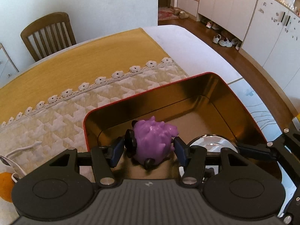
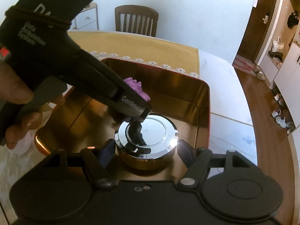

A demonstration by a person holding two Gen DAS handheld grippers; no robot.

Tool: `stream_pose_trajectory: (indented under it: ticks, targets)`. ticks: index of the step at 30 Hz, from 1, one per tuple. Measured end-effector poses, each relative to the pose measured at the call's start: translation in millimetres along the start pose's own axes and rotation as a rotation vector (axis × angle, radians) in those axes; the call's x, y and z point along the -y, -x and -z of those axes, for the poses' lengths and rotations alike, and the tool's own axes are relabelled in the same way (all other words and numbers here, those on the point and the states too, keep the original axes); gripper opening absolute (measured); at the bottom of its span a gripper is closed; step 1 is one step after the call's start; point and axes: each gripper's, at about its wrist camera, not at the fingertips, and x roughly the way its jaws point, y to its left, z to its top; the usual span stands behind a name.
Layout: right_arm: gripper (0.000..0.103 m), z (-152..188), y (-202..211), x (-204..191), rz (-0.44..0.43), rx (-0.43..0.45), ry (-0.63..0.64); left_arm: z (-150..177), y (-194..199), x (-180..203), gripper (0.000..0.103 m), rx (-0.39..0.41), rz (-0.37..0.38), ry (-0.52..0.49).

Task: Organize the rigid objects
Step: 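Carry the purple toy and silver lid into the red tin with both grippers, then open both grippers to release the toy and lid, then withdraw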

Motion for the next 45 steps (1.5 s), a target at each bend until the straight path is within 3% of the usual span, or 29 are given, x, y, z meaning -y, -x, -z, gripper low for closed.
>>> stream_pose_trajectory:
  ticks: [8, 22, 32, 45]
  targets:
    - [0.074, 2.6, 11.8, 4.7, -0.010, 0.011, -0.028, 5.0, 15.8, -5.2, 0.062, 0.014, 0.008, 0.044]
    - [0.078, -1.4, 60.4, 7.6, -0.029, 0.101, -0.112, 27.9, 93.5, -24.3, 0.062, 0.151, 0.067, 0.113]
    - [0.083, -4.5, 95.9, -16.7, -0.021, 0.156, -0.130, 57.1, 151.0, -50.9, 0.062, 0.242, 0.107, 0.149]
    - [0.098, -8.2, 110.4, -74.7, -0.010, 0.186, -0.172, 100.3, 191.4, -105.0, 0.078, 0.338, 0.110, 0.138]
